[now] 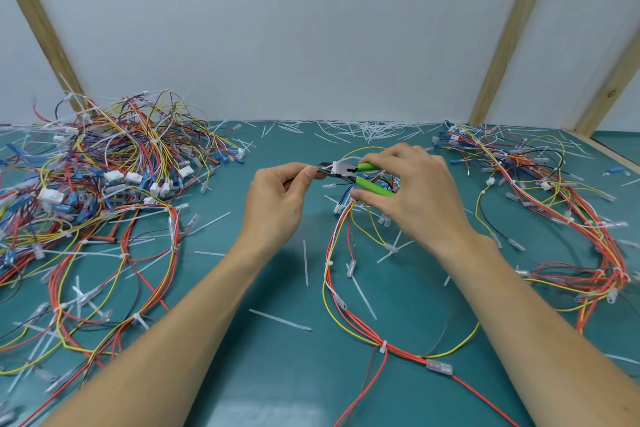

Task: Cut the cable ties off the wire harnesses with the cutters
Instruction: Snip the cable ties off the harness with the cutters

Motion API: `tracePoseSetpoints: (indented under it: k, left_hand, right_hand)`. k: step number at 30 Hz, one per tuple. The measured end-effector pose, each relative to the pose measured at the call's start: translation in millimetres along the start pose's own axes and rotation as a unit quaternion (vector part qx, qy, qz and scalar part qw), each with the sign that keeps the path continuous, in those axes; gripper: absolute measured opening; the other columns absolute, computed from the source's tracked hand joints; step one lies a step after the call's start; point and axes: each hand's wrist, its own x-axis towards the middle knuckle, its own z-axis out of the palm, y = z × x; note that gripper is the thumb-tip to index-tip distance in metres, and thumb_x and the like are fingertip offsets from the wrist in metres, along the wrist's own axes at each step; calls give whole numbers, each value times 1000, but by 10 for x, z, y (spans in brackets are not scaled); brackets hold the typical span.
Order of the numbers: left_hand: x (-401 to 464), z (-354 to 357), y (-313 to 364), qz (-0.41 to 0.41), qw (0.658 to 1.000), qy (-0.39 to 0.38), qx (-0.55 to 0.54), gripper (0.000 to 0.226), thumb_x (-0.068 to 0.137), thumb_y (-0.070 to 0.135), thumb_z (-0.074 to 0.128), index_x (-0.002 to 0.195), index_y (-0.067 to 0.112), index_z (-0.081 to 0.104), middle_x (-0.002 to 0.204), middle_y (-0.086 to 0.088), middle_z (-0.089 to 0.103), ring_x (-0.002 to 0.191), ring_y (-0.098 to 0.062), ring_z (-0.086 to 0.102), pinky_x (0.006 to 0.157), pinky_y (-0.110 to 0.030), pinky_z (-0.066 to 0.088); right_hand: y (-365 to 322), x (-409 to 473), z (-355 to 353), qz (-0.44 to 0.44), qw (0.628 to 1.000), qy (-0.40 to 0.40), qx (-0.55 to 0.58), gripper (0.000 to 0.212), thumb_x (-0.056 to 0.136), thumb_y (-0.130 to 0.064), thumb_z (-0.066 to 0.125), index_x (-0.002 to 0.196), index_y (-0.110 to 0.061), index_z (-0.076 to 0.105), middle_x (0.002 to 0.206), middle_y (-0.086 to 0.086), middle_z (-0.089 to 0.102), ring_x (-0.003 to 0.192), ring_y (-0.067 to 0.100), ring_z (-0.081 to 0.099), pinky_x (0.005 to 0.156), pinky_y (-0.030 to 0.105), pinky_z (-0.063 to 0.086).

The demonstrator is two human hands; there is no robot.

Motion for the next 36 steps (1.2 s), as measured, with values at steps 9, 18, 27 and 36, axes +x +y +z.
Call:
tracePoseSetpoints:
  k: [9,18,27,36]
  left_hand:
    - [-20,10,0,4,1000,12,12,28,104,27,54,88,24,78,53,8,22,49,-10,19,47,-23,14]
    - [-26,40,-31,6,1000,26,5,32,104,26,53,82,23,76,53,6,25,47,-9,20,46,-23,15]
    - [-30,34,-29,1,1000,14,-2,33,104,27,53,79,24,74,57,-7,30,48,-10,19,46,-24,14]
    - [-27,23,-19,-5,1000,7,-2,32,104,28,53,80,25,74,69,-35,54,54,-13,25,53,-32,18]
  right_hand:
    - [-9,-3,2,12,999,-5,44,31,78,-49,85,104,-33,78,90,-13,64,85,14,55,78,37,43]
    - [8,-7,24,33,997,-47,60,22,79,-53,81,94,-38,77,75,-19,59,74,5,51,66,32,39]
    - [6,-11,30,46,995,-61,66,22,79,-54,79,90,-36,77,69,-10,60,72,4,54,62,33,39]
    - [-30,-23,15,51,994,-61,71,21,79,-53,79,94,-38,78,73,-9,64,73,9,55,63,34,44]
